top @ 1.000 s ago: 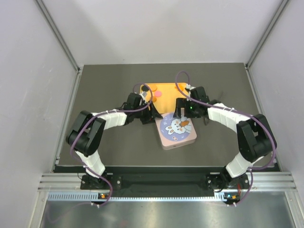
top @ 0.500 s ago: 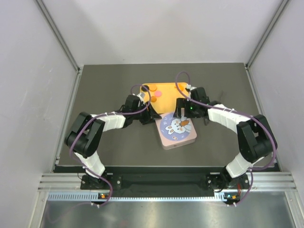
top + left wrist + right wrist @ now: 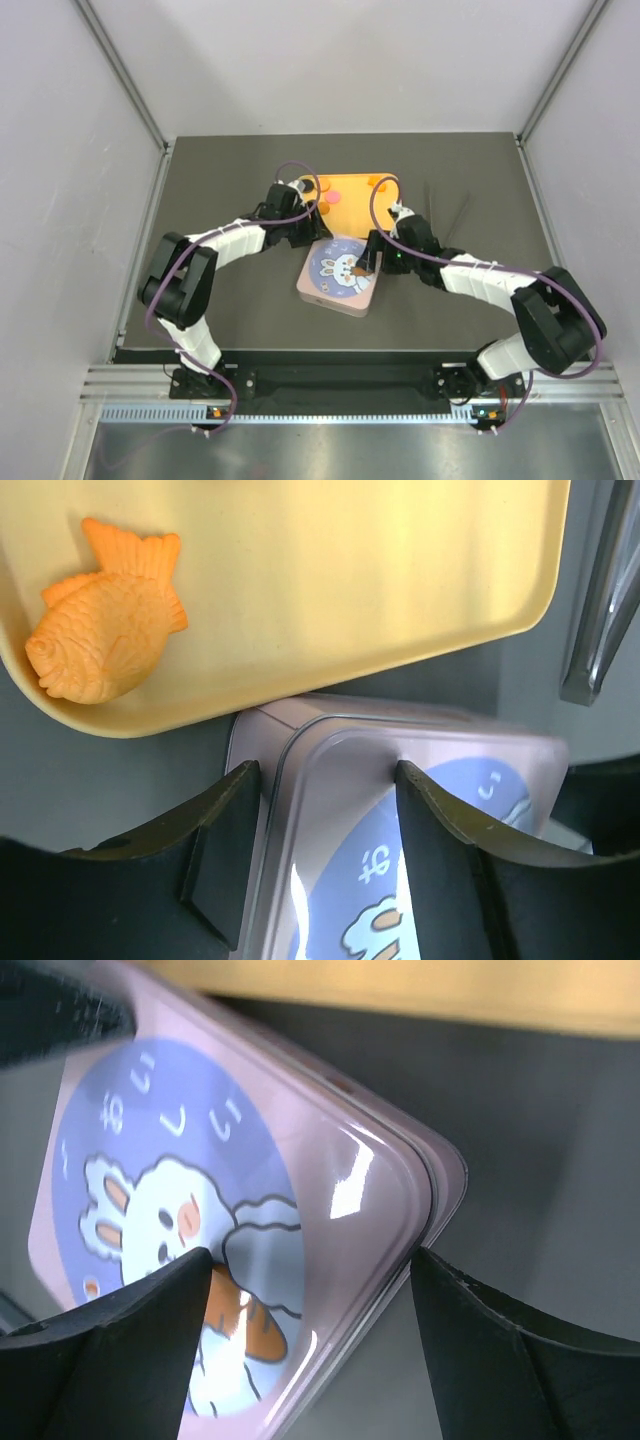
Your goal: Pack the cookies
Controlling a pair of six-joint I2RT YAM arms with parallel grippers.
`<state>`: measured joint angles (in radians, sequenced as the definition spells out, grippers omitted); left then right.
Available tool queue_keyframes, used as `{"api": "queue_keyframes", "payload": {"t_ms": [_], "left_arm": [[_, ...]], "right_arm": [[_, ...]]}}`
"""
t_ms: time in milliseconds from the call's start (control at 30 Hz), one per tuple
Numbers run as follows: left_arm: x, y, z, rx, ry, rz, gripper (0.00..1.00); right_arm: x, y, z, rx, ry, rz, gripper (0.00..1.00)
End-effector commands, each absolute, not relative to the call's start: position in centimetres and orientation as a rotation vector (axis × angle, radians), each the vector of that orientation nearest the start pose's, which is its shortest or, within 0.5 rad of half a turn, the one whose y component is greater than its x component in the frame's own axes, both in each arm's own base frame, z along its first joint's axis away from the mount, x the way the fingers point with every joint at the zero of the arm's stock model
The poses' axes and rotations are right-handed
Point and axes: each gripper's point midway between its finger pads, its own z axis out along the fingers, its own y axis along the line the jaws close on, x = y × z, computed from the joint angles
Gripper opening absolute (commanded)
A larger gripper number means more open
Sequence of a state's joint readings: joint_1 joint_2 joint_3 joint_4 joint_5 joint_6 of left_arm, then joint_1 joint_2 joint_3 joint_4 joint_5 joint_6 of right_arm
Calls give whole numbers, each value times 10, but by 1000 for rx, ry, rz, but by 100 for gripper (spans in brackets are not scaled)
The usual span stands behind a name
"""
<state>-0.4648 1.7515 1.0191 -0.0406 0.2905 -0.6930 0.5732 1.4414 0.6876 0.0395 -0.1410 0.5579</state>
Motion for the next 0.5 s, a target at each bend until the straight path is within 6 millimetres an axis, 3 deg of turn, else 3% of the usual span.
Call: {"api": "queue_keyframes", "payload": {"t_ms": [0,133,233,367,467], "left_arm": [[311,-271,25,-48,2699,-851,59],[308,-272,22,-29,2718,-838,60],[306,-270,20,-19,2727,-826,60],[304,-268,21,-11,2730,-812,60],[303,-267,20,-5,2732,-810,60]], "right_arm": [[214,298,80,-241,2444,1166,76],[208,295,73,-235,2452,1183,68],[212,289,71,-196,2450,1159,78],[226,274,90,-123,2378,1146,87],[243,260,103,-53,2328,1143,88]]}}
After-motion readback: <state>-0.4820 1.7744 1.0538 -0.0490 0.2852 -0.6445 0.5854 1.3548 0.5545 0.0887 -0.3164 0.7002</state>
